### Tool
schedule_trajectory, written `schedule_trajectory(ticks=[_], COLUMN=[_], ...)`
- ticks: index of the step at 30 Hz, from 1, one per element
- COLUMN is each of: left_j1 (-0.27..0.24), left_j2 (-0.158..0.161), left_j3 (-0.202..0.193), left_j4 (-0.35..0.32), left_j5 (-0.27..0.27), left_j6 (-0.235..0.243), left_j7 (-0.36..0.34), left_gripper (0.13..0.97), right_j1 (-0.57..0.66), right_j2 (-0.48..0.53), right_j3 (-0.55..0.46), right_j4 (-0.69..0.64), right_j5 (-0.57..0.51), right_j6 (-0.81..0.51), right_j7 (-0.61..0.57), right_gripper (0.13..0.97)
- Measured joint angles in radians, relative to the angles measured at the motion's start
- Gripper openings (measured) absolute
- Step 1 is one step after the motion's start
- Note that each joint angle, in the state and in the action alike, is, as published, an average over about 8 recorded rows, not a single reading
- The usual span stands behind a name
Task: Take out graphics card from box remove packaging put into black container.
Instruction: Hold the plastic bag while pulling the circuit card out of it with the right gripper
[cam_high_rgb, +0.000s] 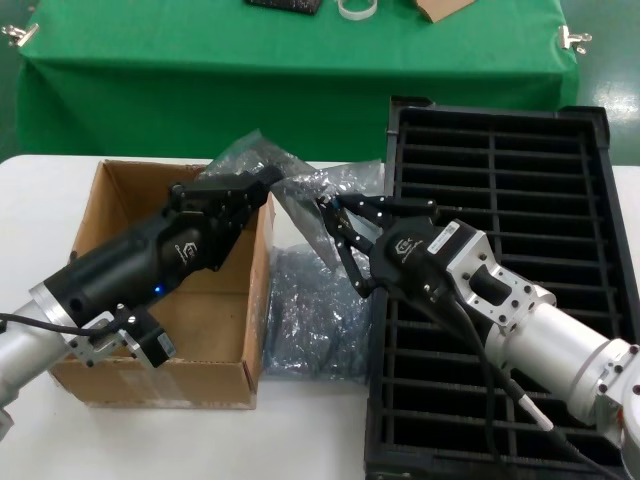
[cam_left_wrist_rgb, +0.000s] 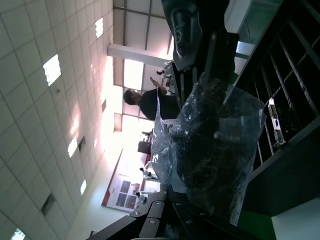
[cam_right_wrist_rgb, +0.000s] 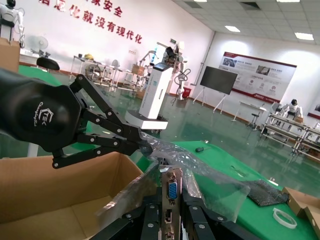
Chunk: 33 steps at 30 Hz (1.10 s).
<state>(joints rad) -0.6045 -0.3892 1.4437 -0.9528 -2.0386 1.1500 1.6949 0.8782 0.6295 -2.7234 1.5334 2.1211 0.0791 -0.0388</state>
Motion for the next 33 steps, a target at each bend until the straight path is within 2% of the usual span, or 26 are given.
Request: schedule_trajectory(ticks=[9, 21, 28, 33], left_j1=[-0.045, -0.136, -0.204, -0.287], left_j2=[0.015, 0.024, 0.018, 0.002], left_j3=[-0.011, -0.028, -0.041, -0.05], left_j4=[0.097, 0.261, 0.366, 0.498], left_j5=[-0.004, -0.006, -0.007, -0.007], left_j6=[0.026, 0.035, 0.03, 0.025], left_j7=[0.1, 0.216, 0.271, 0.334], left_gripper=[0.139, 0.139, 0.139, 0.139], right_j1=[0.009, 0.011, -0.001, -0.02], right_j2=[0.018, 0.034, 0.042, 0.062], right_j3=[-0.015, -0.025, -0.014, -0.002], right_j4=[0.027, 0.042, 0.047, 0.069], right_j5=[0.032, 0.08, 0.093, 0.104], right_j6=[0.018, 0.039, 0.046, 0.058], right_j7=[-0.018, -0.054, -0.066, -0.076], right_gripper=[0.195, 0.195, 0.195, 0.195])
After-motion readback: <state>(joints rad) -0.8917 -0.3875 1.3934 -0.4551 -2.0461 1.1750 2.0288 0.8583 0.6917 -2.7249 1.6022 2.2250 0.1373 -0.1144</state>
